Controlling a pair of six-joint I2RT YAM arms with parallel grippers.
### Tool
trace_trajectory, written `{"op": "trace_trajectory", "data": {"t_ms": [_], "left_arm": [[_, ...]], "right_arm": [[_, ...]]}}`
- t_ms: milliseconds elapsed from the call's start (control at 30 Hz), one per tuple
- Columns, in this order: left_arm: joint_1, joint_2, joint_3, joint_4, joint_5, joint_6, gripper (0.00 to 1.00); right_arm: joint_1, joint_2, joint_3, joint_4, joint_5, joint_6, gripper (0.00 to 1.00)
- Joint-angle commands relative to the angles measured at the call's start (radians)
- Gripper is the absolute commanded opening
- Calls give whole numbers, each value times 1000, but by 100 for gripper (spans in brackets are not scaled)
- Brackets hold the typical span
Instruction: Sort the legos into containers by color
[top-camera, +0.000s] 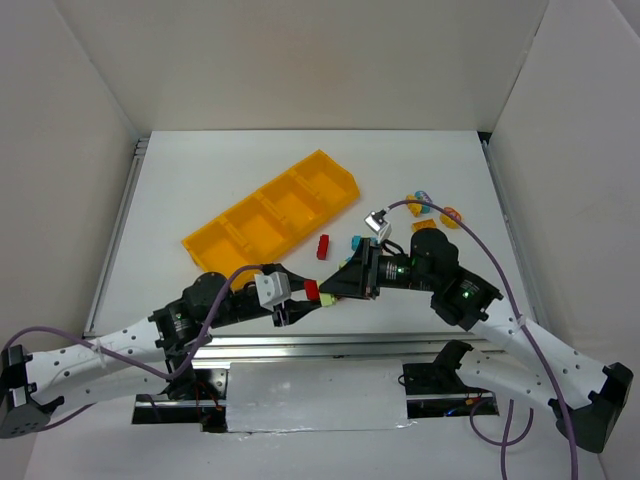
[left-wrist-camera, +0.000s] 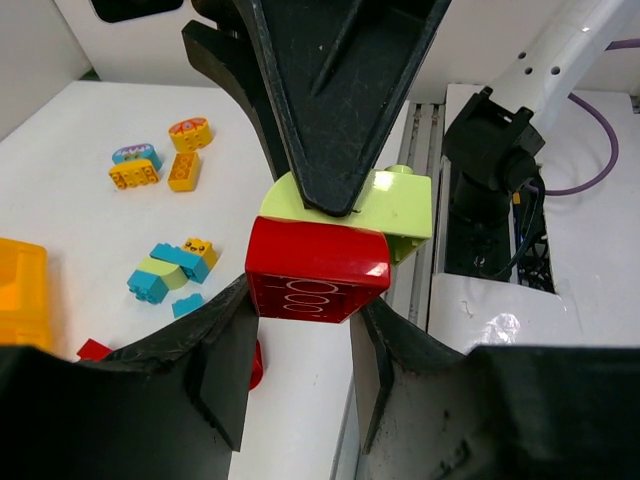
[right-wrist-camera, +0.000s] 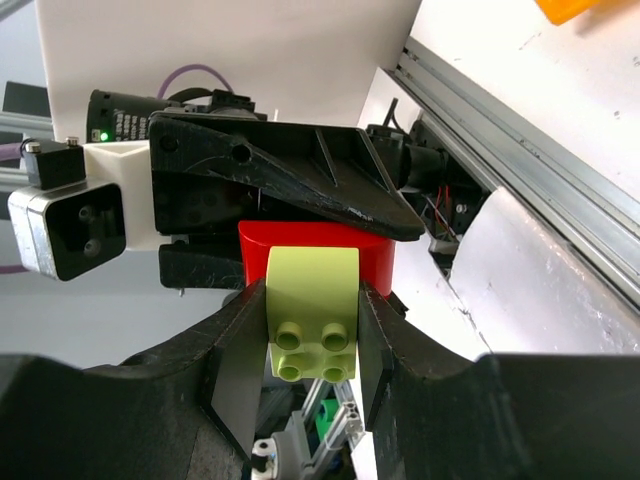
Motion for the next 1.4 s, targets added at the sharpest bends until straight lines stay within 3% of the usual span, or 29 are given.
{"op": "trace_trajectory", "data": {"t_ms": [0,100,133,333,533,733,800,833,967,1000,1100,1133,1167,1200,1300,1367], "left_arm": [[-2,20,80,31,-13,-32,18],[-2,17,87,23,-13,-39,12],[-2,11,86,26,-10,-43,0],[-2,-17,68,35,-12,-31,0],[-2,-64,31,25,-73,-45,0],[0,-80,8,20,-115,-56,0],[0,-77,18,-11,-174,-70,0],[0,-75,32,-27,-298,-95,0],[15,-40,90,-187,-602,-253,0],[46,-29,133,-237,-751,-310,0],[171,17,233,-531,-947,-566,0],[222,50,259,-716,-966,-650,0],[289,72,296,-776,-957,-750,0],[433,90,305,-808,-881,-772,0],[665,164,295,-781,-679,-761,0],[708,236,314,-776,-658,-772,0]], "right_arm": [[4,17,29,32,-22,-11,0],[6,27,22,39,-22,-12,0],[6,28,17,45,-22,-14,0],[-14,37,3,41,-38,-45,0],[-162,30,-72,74,-159,-103,0],[-174,40,-69,81,-200,-140,0],[-177,33,-39,-6,-118,-173,0],[-177,31,-26,-48,-11,-216,0],[-179,53,18,-195,137,-298,0],[-179,53,11,-197,158,-307,0],[-177,50,-14,-169,171,-298,0],[-177,50,-15,-168,171,-299,0],[-177,56,-15,-169,172,-302,0],[-177,60,-11,-174,179,-310,0],[-175,88,15,-192,238,-337,0],[-172,135,58,-203,318,-368,0]]}}
